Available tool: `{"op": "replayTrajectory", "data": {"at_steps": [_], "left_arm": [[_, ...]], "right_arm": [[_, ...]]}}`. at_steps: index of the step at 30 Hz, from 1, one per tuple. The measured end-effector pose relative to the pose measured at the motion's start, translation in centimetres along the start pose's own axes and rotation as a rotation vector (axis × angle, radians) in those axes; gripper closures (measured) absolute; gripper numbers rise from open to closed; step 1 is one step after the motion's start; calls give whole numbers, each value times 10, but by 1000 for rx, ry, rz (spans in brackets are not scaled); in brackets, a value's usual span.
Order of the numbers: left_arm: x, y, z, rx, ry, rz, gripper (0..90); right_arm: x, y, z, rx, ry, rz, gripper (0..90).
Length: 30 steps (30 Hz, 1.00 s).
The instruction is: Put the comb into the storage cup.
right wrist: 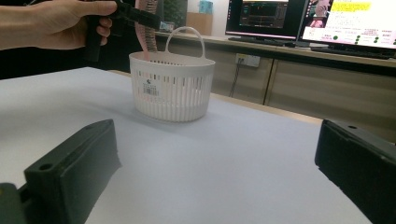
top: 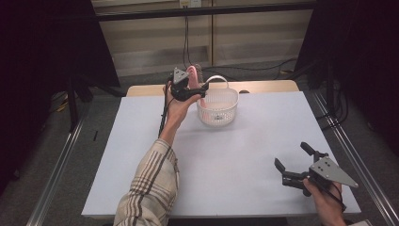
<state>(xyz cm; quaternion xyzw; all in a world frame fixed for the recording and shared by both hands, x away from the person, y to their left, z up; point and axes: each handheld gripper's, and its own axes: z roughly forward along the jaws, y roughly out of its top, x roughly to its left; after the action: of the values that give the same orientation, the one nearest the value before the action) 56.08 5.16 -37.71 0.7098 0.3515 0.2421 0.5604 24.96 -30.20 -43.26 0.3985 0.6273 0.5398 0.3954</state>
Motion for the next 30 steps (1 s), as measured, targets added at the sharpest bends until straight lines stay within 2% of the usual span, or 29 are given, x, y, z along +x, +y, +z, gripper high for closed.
{"op": "replayTrajectory", "data": {"at_steps": [5, 8, 9, 14, 15, 26, 28, 30], "left_arm": [[-3, 2, 4, 5, 6, 3, 126], [-3, 0, 5, 9, 4, -18, 113], [-3, 0, 6, 13, 8, -11, 112], [-2, -1, 5, 19, 1, -20, 48], [-1, -1, 5, 15, -12, -27, 33], [-1, 1, 1, 1, -23, -12, 14], [-1, 2, 1, 0, -15, -9, 15], [0, 1, 1, -2, -23, -19, 15]], "right_arm": [[0, 0, 0, -1, -1, 3, 0], [0, 0, -1, 1, 2, 2, 0], [0, 0, -1, 0, 4, 1, 0], [0, 0, 0, 4, 6, -1, 0], [0, 0, 0, 3, 6, 1, 0], [0, 0, 0, 1, 4, -1, 0], [0, 0, 0, 0, 4, -2, 0], [0, 0, 0, 0, 4, -3, 0]]}}
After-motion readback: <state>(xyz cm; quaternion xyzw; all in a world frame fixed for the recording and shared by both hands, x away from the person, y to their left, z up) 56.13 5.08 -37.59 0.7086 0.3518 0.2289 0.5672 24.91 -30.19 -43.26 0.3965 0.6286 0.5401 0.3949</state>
